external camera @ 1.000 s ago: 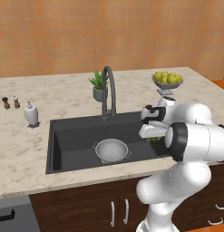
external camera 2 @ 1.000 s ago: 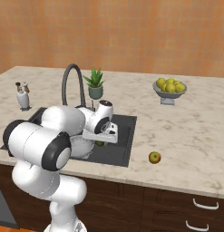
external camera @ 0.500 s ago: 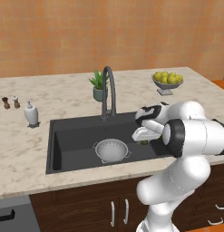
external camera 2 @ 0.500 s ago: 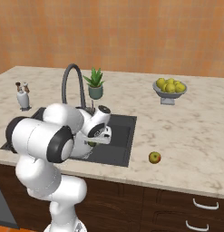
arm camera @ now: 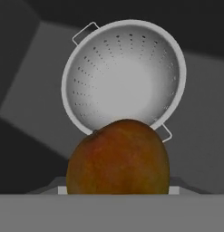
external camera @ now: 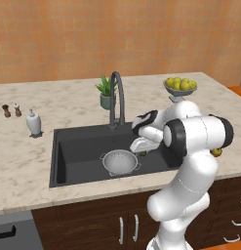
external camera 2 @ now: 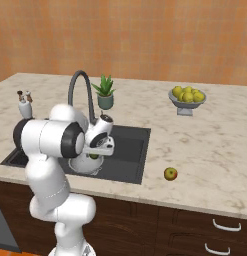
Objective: Put the colander in the sink, put the mango, apple in the colander, and turn on the sink faucet and pour water over the colander.
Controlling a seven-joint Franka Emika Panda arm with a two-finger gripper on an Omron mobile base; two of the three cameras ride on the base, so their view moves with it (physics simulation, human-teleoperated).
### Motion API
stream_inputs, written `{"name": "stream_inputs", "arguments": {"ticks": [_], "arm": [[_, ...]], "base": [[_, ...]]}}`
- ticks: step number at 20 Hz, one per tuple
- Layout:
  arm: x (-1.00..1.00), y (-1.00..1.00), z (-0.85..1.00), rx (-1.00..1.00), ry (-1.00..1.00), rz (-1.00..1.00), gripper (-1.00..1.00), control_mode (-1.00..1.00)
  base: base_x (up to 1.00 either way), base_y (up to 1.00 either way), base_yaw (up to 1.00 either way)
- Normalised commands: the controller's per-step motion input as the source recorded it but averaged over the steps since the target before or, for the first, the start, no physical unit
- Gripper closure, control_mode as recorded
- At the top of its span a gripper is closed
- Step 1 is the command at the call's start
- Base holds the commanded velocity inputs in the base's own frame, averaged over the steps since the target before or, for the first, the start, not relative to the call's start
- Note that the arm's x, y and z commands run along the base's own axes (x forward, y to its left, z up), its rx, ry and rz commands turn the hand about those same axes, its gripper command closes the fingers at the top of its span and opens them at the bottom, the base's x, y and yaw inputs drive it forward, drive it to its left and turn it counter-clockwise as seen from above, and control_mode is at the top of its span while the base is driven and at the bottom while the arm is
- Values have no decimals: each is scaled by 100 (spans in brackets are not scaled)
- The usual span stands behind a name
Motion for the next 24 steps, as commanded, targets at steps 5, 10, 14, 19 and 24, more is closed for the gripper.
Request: {"name": "stream_inputs", "arguments": {"ticks": [5,10,14,19,24], "arm": [[14,2,-27,0,0,3,100,-100],[29,0,-19,0,0,2,100,-100],[39,0,-19,0,0,2,100,-100],[36,0,-34,0,0,2,100,-100],[10,12,-38,0,0,1,100,-100]], "base": [[0,0,0],[0,0,0],[0,0,0],[0,0,0],[0,0,0]]}}
